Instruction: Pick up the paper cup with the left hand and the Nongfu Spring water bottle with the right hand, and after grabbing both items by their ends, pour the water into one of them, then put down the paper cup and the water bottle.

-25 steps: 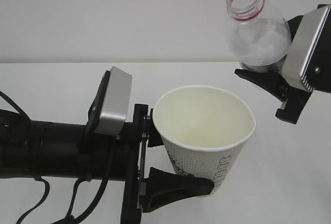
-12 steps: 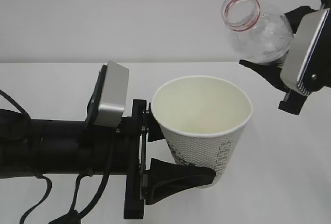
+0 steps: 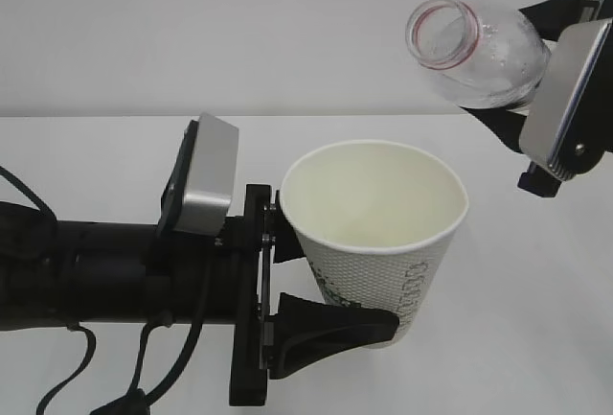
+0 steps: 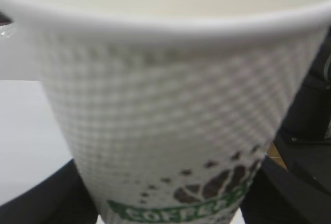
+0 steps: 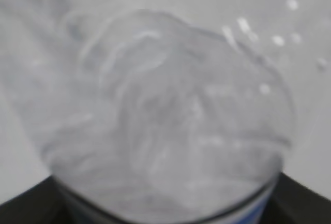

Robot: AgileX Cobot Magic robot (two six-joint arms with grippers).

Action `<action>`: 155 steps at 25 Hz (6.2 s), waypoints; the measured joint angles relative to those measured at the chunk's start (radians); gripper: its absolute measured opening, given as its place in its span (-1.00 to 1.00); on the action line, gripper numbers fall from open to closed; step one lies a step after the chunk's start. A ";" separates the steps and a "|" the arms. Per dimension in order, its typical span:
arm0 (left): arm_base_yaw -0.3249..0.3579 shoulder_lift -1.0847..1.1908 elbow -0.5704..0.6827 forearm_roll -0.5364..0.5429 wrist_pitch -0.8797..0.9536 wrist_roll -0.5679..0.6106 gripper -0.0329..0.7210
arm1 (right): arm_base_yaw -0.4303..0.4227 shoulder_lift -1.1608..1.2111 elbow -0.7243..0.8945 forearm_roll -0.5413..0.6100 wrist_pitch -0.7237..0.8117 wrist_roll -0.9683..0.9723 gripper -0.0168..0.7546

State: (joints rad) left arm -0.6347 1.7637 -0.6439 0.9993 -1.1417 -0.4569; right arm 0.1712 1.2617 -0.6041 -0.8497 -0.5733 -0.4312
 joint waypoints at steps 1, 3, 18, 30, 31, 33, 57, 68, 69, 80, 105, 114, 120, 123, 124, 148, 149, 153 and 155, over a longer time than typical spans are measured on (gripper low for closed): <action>0.000 0.000 0.000 0.000 0.000 0.000 0.50 | 0.000 0.000 0.000 0.006 -0.004 -0.016 0.30; 0.000 0.000 0.000 0.000 0.004 0.000 0.50 | 0.000 0.000 0.000 0.016 -0.010 -0.051 0.30; 0.000 0.000 0.000 0.000 0.008 0.000 0.50 | 0.000 0.000 0.000 0.108 -0.012 -0.219 0.30; 0.000 0.000 0.000 0.000 0.001 0.000 0.50 | 0.000 0.000 0.000 0.148 -0.012 -0.342 0.30; 0.000 0.000 0.000 0.000 0.001 0.000 0.50 | 0.000 0.000 0.000 0.150 -0.012 -0.345 0.30; 0.000 0.000 0.000 0.000 0.001 0.000 0.50 | 0.000 0.000 0.000 0.152 -0.012 -0.357 0.30; 0.000 0.000 0.000 0.000 0.001 0.000 0.50 | 0.000 0.000 0.000 0.272 -0.095 -0.552 0.30; 0.000 0.000 0.000 0.008 0.001 0.000 0.50 | 0.000 0.000 0.000 0.282 -0.140 -0.583 0.30; 0.000 0.000 0.000 0.008 0.001 0.000 0.50 | 0.000 0.000 0.000 0.282 -0.140 -0.585 0.30; 0.000 0.000 0.000 0.009 0.001 0.000 0.50 | 0.000 0.000 0.000 0.282 -0.140 -0.600 0.30; 0.000 0.000 0.000 0.010 0.005 0.000 0.50 | 0.000 0.000 0.000 0.282 -0.142 -0.601 0.30; 0.000 0.000 0.000 0.010 0.006 0.000 0.50 | 0.000 0.000 0.000 0.282 -0.144 -0.601 0.30; 0.000 0.000 0.000 0.010 0.006 0.000 0.50 | 0.000 0.000 0.000 0.282 -0.144 -0.601 0.30; 0.000 0.000 0.000 0.010 0.006 0.000 0.50 | 0.000 0.000 0.000 0.284 -0.144 -0.601 0.30; 0.000 0.000 0.000 0.010 0.006 0.000 0.50 | 0.000 0.000 0.000 0.284 -0.144 -0.601 0.30; 0.000 0.000 0.000 0.012 0.008 0.000 0.50 | 0.000 0.000 0.000 0.284 -0.144 -0.609 0.30; 0.000 0.000 0.000 0.012 0.008 0.000 0.50 | 0.000 0.000 0.000 0.284 -0.144 -0.609 0.30; 0.000 0.000 0.000 0.012 0.008 0.000 0.50 | 0.000 0.000 0.000 0.284 -0.145 -0.611 0.30; 0.000 0.000 0.000 0.012 0.008 0.000 0.50 | 0.000 0.000 0.000 0.284 -0.146 -0.611 0.30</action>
State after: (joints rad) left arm -0.6347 1.7637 -0.6439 1.0117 -1.1333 -0.4569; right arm 0.1712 1.2617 -0.6041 -0.5661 -0.7196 -1.0419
